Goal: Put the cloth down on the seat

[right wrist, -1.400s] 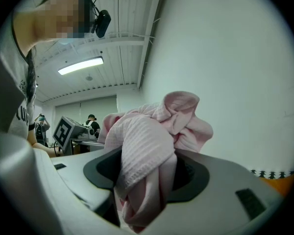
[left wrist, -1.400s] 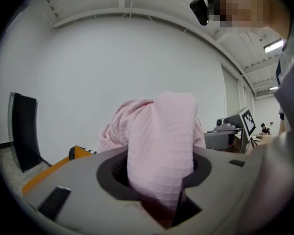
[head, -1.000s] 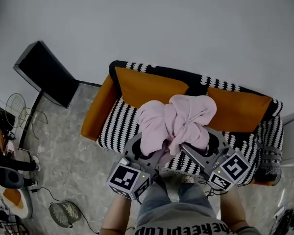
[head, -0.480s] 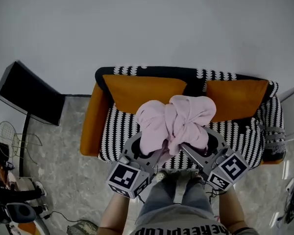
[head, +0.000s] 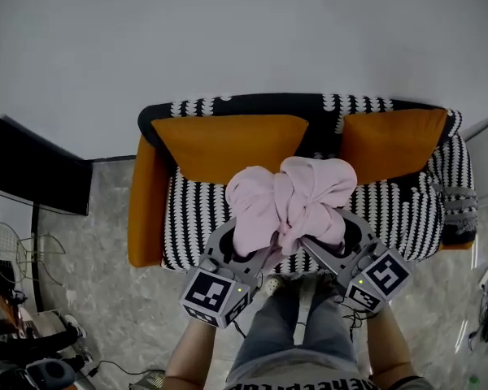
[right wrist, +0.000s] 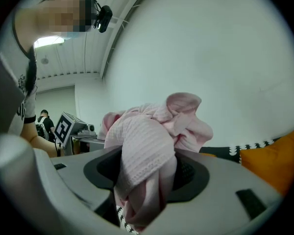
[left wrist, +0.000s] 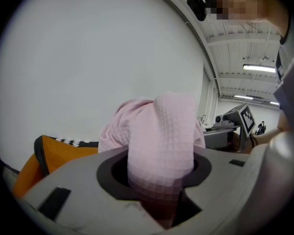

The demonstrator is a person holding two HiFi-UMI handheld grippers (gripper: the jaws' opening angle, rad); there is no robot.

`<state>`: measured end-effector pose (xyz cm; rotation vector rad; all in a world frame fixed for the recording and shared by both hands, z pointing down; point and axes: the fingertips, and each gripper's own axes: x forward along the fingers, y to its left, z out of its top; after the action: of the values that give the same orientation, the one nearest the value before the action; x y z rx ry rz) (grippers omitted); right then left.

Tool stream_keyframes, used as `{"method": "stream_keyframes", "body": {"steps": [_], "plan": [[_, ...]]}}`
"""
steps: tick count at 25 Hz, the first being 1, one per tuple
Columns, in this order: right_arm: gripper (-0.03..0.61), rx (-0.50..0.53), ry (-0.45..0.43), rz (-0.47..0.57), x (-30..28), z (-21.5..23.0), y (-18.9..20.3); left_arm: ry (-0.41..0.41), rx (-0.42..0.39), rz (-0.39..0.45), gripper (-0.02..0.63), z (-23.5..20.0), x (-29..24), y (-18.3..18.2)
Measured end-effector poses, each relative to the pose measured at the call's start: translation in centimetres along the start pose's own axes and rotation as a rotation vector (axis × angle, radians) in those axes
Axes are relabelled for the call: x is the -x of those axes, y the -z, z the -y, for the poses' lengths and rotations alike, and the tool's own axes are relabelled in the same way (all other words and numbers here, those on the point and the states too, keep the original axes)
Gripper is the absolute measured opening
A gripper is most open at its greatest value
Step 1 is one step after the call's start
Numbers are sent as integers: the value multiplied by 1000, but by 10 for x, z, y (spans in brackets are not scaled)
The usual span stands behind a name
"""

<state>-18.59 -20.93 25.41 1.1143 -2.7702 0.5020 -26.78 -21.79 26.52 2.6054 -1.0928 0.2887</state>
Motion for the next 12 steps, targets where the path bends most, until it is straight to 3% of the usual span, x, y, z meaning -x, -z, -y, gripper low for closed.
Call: {"method": "stream_keyframes", "body": {"steps": [12], "plan": [[276,-56,27,-112,-38,29,87,44,34,-87,210,-35,-33,86]]}}
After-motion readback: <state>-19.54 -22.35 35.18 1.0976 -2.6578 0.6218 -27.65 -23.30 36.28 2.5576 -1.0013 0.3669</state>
